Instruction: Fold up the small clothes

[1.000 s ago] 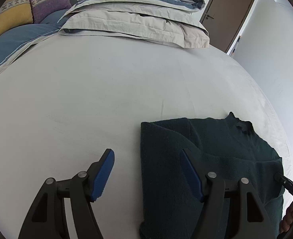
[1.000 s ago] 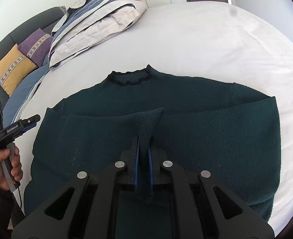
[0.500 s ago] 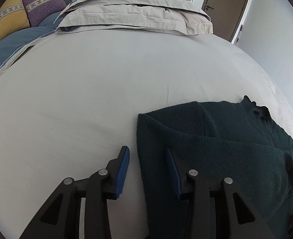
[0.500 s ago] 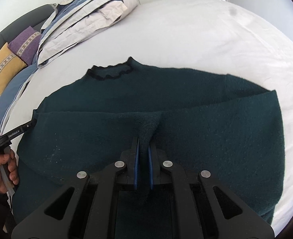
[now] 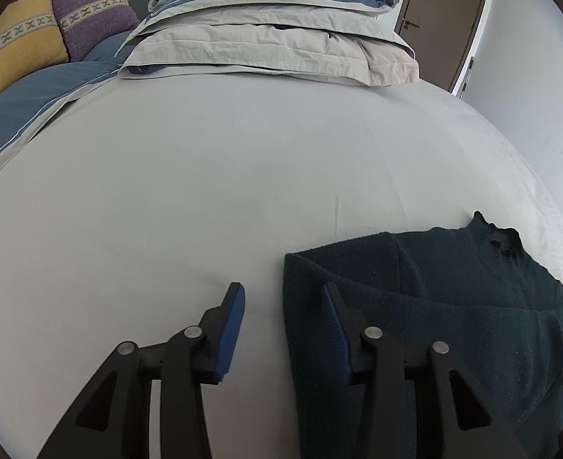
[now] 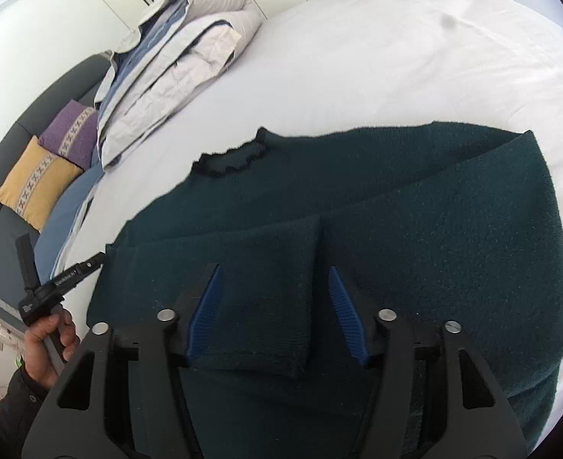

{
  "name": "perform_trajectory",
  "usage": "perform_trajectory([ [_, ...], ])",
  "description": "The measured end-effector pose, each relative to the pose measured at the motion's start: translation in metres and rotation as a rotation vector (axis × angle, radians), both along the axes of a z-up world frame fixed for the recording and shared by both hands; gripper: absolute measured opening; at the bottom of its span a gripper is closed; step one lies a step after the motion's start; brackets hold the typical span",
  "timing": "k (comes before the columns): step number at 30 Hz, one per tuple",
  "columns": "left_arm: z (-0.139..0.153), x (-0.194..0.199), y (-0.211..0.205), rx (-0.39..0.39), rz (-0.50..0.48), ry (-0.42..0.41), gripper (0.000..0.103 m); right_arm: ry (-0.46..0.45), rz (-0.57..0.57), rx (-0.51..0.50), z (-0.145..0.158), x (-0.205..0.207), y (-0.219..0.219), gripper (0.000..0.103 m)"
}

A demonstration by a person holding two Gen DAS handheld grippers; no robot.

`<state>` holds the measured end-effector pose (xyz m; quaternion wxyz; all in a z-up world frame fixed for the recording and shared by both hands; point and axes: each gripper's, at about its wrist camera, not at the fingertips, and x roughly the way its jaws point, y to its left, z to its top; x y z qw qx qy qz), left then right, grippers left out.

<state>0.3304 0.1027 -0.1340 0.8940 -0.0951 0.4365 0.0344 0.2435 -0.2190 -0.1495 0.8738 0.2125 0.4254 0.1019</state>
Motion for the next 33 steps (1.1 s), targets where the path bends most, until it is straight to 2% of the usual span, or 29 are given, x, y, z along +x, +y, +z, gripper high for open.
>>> perform_trajectory([
  [2, -0.009, 0.007, -0.002, 0.015, 0.005, 0.019, 0.046, -0.019, 0.012, -0.018, 0.005, 0.001, 0.007, 0.058],
  [5, -0.016, 0.01, -0.004, 0.053, 0.013, 0.017, 0.048, 0.056, 0.024, -0.146, -0.007, 0.013, 0.021, 0.055],
  [6, -0.016, 0.01, -0.003, 0.049, 0.018, 0.017, 0.048, 0.09, 0.023, -0.176, -0.014, 0.017, 0.022, 0.042],
  [7, -0.017, 0.01, -0.001, 0.043, 0.02, 0.019, 0.048, 0.099, 0.011, -0.201, -0.019, 0.017, 0.02, 0.035],
  [11, -0.019, 0.01, 0.009, -0.001, 0.036, 0.016, 0.048, 0.079, -0.034, -0.136, -0.022, 0.014, 0.006, 0.024],
  [13, -0.018, 0.011, 0.011, -0.004, 0.047, 0.015, 0.048, 0.081, -0.053, -0.12, -0.022, 0.013, 0.002, 0.023],
  [16, -0.013, 0.009, 0.012, -0.002, 0.064, 0.013, 0.047, 0.075, -0.091, -0.158, -0.014, 0.006, -0.003, 0.023],
  [20, 0.004, -0.011, 0.012, -0.038, 0.067, -0.027, 0.036, 0.015, -0.096, -0.098, 0.011, -0.019, -0.009, 0.027],
  [22, 0.016, -0.029, -0.004, -0.027, 0.017, -0.065, 0.036, -0.041, -0.06, -0.071, 0.025, -0.032, 0.0, 0.027],
  [24, 0.021, -0.046, -0.026, -0.006, -0.068, -0.072, 0.036, -0.061, 0.0, -0.064, 0.031, -0.04, 0.015, 0.027],
  [26, 0.018, -0.06, -0.05, 0.079, -0.134, -0.068, 0.036, -0.044, 0.039, -0.091, 0.026, -0.043, 0.028, 0.027],
  [28, 0.001, -0.066, -0.063, 0.161, -0.166, -0.017, 0.036, 0.006, 0.057, -0.113, 0.013, -0.041, 0.034, 0.027],
  [30, -0.01, -0.068, -0.059, 0.137, -0.159, -0.004, 0.038, 0.1, 0.033, -0.126, -0.008, -0.035, 0.03, 0.026],
  [33, -0.01, -0.067, -0.059, 0.147, -0.167, 0.007, 0.038, 0.07, 0.008, -0.067, -0.012, -0.045, 0.013, 0.023],
])
